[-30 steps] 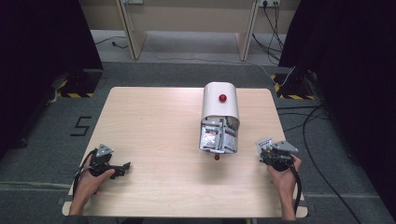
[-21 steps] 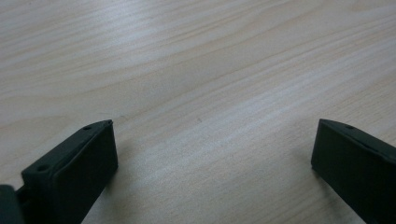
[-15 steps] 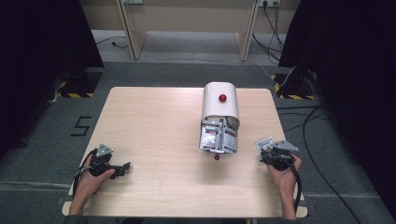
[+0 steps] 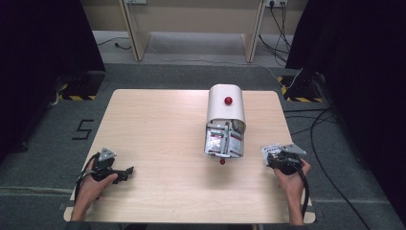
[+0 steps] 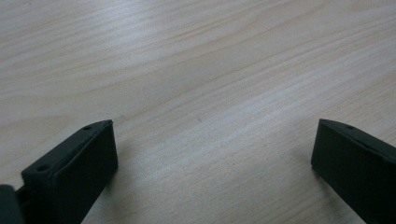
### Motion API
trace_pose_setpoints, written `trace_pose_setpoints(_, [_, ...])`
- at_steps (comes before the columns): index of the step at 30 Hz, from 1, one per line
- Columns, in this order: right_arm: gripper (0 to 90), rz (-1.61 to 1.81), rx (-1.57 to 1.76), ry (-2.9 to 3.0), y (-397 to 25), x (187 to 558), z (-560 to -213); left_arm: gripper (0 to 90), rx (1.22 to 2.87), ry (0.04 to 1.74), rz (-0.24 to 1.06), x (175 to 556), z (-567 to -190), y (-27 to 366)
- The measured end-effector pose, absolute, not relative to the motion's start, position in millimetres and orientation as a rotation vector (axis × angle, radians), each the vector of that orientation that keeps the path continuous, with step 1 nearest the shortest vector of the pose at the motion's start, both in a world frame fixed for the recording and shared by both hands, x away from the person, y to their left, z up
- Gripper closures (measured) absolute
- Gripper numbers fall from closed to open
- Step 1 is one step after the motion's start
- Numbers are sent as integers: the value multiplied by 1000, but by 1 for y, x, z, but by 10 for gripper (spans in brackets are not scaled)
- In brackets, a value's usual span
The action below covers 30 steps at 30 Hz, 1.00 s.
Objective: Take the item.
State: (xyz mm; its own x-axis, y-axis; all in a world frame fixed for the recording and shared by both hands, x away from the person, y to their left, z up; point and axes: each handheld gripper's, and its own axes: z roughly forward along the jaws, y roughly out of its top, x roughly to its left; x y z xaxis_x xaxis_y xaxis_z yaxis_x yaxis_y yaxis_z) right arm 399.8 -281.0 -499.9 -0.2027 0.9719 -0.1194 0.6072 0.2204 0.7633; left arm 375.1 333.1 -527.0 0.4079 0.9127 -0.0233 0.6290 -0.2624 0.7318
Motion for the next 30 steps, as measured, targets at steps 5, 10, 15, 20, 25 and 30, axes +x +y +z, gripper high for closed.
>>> trace_pose_setpoints(5, [409,821,1454,1877,-281,397,-495,0,1995,1308,541,375,-527,333])
trace_pose_setpoints(10, [405,848,1424,1896,-277,394,-489,0,1995,1308,542,375,-527,333])
trace_pose_setpoints(15, [384,876,1409,1897,-272,390,-481,0,1995,1308,542,375,-527,333])
trace_pose_setpoints(20, [352,899,1415,1900,-267,386,-479,0,1995,1307,541,375,-527,333])
trace_pose_setpoints(25, [331,926,1409,1903,-264,382,-476,0,1997,1306,540,375,-527,333])
trace_pose_setpoints(30, [316,947,1403,1899,-262,377,-472,0,1995,1307,540,375,-527,333])
